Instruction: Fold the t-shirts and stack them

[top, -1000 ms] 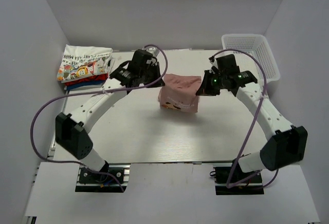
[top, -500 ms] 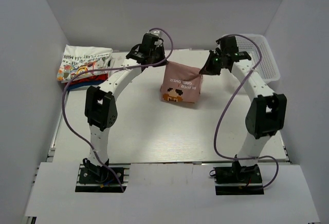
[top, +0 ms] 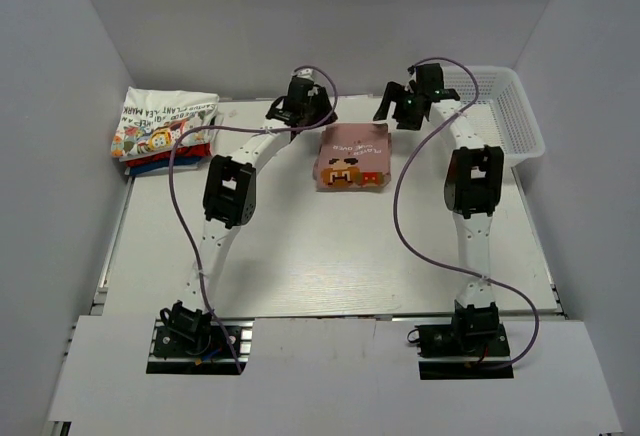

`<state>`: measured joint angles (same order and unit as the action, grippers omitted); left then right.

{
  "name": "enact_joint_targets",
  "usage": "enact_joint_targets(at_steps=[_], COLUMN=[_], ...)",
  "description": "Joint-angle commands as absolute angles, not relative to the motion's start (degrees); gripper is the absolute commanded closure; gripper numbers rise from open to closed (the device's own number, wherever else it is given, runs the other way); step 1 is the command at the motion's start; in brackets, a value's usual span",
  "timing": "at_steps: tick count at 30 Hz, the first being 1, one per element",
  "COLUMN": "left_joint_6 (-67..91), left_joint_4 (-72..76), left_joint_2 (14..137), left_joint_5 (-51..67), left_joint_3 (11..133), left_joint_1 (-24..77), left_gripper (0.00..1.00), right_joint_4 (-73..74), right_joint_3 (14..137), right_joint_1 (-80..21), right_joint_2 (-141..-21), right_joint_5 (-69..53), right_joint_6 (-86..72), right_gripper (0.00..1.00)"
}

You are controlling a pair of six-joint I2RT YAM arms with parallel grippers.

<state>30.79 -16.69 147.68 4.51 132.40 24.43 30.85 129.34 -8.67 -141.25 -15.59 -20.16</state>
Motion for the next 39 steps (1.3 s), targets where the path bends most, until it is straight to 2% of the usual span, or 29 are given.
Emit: enact_joint_targets(at_steps=[1, 2, 4, 7, 11, 12, 17, 22, 25, 30, 37, 38, 39], left_joint_6=[33.0, 33.0, 33.0, 32.5, 31.3, 32.1, 34.0, 37.2, 37.7, 37.1, 34.6, 32.8, 32.8], left_joint_4=[-15.6, -14.9, -16.2, -17.3, -17.3, -17.3, -15.2, -15.7, -14.2, -17.1, -17.1, -17.6, -17.6], left_joint_2=[142.0, 139.8, 138.0, 134.4, 131.7, 130.9, 130.5, 134.3, 135.1, 136.7, 130.4, 127.5, 127.4], left_joint_5=[3.9, 3.9, 4.6, 7.1, 11.0, 13.7, 17.5, 21.8, 22.8, 20.8, 18.5, 17.4, 17.4], left_joint_3=[134.1, 133.3, 132.0, 128.0, 122.4, 119.5, 113.5, 111.4, 110.3, 110.9, 110.4, 109.7, 109.7], left_joint_1=[23.2, 23.2, 23.2, 23.7, 25.0, 25.6, 26.9, 27.4, 27.4, 27.4, 27.4, 27.4, 27.4], left_gripper=[0.09, 0.00, 0.00, 0.00, 0.00, 0.00, 0.00, 0.00, 0.00, 0.00, 0.00, 0.00, 0.00], right_joint_4=[28.1, 24.6, 22.9, 23.5, 19.9, 15.3, 3.4, -3.6, -4.2, 2.9, 6.6, 7.8, 8.0], right_joint_3=[130.4, 125.3, 118.7, 112.8, 96.0, 93.6, 74.5, 70.1, 67.3, 68.8, 71.7, 72.1, 72.1], right_joint_1=[-9.1, -9.1, -9.7, -10.6, -12.2, -12.7, -12.6, -12.5, -12.2, -11.5, -12.7, -12.9, -12.9], right_joint_2=[-134.4, -130.1, -122.8, -118.4, -108.6, -106.6, -104.8, -110.1, -114.1, -116.1, -106.8, -101.0, -101.0], right_joint_5=[-17.2, -16.7, -17.0, -18.3, -26.4, -29.0, -34.7, -40.3, -36.9, -29.0, -31.2, -31.1, -31.1], right_joint_6=[-15.9, -16.2, -15.5, -14.7, -18.3, -19.2, -28.4, -30.8, -32.4, -30.0, -22.9, -21.6, -20.8], right_gripper=[0.10, 0.10, 0.10, 0.10, 0.10, 0.10, 0.10, 0.10, 0.10, 0.10, 0.10, 0.10, 0.10])
